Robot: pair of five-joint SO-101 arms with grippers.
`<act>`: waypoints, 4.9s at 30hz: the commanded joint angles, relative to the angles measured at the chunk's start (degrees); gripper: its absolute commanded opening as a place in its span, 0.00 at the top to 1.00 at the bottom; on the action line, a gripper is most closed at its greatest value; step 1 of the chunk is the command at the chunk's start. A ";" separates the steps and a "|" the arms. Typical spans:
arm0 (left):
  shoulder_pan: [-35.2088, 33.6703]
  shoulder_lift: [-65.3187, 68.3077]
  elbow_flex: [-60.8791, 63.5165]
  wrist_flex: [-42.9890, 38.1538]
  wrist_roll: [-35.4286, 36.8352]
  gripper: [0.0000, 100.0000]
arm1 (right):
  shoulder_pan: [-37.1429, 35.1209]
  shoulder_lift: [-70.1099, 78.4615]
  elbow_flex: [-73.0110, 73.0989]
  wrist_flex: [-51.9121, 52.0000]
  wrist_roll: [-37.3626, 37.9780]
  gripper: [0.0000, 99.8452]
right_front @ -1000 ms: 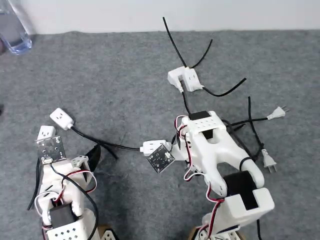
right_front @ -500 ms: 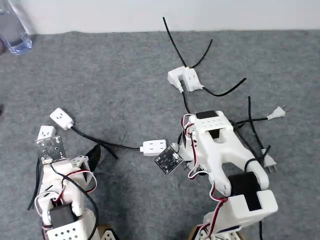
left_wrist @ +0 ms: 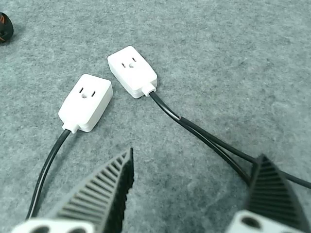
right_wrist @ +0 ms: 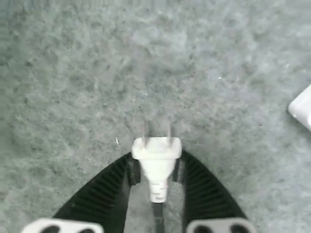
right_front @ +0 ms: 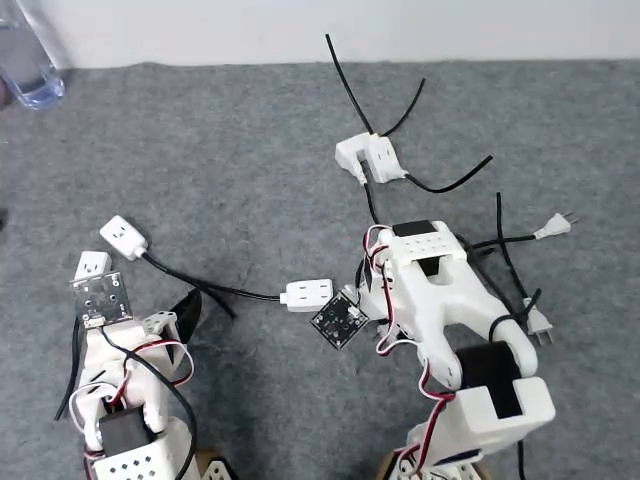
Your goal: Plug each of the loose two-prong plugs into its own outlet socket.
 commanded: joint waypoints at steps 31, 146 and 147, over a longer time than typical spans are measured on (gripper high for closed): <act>3.96 -0.62 -0.22 3.08 0.35 0.64 | -10.77 -25.71 3.16 -2.86 -94.77 0.99; 47.38 -0.62 -0.31 -15.56 62.86 0.64 | -23.60 -61.93 -1.23 3.12 -95.82 0.99; 47.38 -0.62 -0.31 -15.56 62.86 0.64 | -23.60 -61.93 -1.23 3.12 -95.82 0.99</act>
